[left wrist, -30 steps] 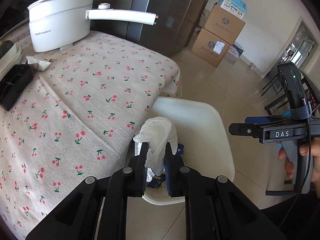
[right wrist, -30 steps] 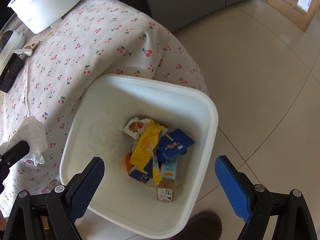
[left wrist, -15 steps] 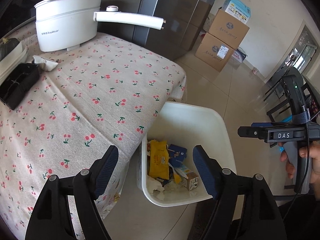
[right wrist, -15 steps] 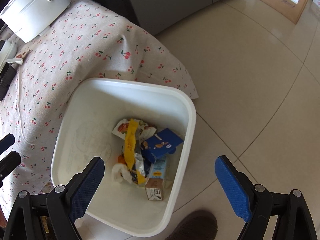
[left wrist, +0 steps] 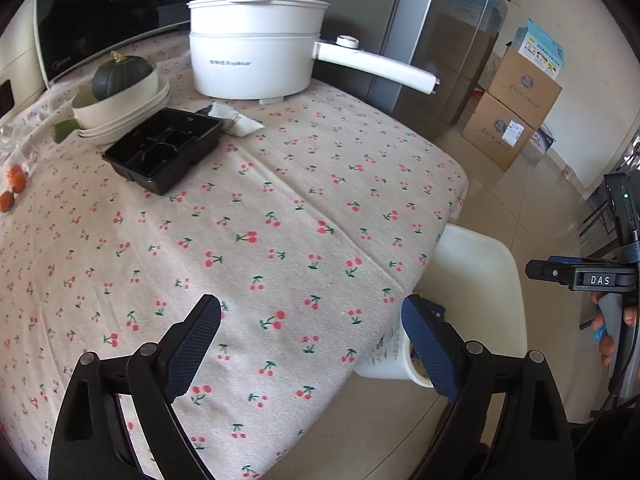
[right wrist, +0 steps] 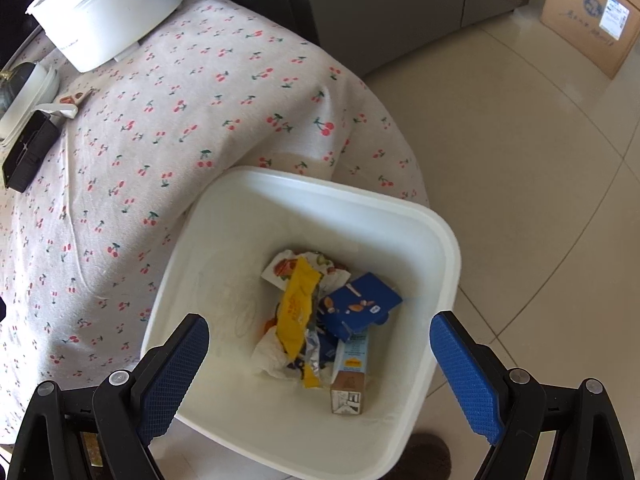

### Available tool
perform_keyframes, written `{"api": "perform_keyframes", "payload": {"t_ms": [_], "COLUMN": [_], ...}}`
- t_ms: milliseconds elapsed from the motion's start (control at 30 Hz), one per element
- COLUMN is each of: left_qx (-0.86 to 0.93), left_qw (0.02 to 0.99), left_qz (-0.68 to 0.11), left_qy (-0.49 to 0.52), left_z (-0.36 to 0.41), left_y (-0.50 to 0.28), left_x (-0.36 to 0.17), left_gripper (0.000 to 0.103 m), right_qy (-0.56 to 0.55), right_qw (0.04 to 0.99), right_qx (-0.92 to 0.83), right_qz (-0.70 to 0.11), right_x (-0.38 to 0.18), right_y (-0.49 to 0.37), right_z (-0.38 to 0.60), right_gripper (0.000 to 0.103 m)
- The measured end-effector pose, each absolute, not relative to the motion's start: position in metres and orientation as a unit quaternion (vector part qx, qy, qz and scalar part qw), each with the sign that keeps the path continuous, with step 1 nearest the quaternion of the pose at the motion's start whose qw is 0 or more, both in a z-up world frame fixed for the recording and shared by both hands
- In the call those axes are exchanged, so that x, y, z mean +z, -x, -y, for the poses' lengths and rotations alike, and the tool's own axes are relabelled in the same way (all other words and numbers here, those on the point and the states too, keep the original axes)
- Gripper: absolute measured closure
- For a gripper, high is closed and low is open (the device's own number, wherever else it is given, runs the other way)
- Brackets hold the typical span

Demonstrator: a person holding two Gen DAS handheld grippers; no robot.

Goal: Collect trash
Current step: 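Move both tools back to the table, then grasp the black plastic tray with the left tool while the right tool grasps the pecan wrapper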

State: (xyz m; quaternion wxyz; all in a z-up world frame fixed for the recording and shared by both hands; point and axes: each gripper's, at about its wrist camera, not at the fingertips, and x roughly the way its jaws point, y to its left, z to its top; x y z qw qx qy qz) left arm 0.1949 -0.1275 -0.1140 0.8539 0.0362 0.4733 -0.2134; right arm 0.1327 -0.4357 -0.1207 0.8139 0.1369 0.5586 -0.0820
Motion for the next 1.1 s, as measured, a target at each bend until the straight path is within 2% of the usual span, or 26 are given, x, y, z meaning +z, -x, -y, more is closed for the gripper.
{"api": "perform_keyframes", "payload": {"t_ms": [367, 700, 900, 1100], "left_qx": [-0.114, -0.032, 0.007, 0.021], "left_qw": [0.861, 0.871, 0.866, 0.869], "left_qz": [-0.495, -0.481, -0.480, -0.473], "left_qy": [0.016, 0.093, 0.144, 0.145], "left_z": [0.033, 0.023, 0.040, 0.054], "left_y": [-0.244, -0.346, -0.385, -0.402], "left_x": [-0.116, -0.128, -0.146, -0.160], "left_gripper": [0.009, 0.009, 0.015, 0.030], "right_qy": [-0.125, -0.087, -0.078, -0.073], "right_qw": [0.824, 0.833, 0.837, 0.840], "right_qx": [-0.033, 0.001, -0.006, -0.008], "right_qz": [-0.552, -0.547, -0.541, -0.537], "right_x": [-0.104, -0.114, -0.125, -0.132], "right_y": [-0.195, -0.274, -0.306, -0.324], "right_z": [0.363, 0.316, 0.316, 0.315], "right_gripper": [0.009, 0.009, 0.009, 0.009]}}
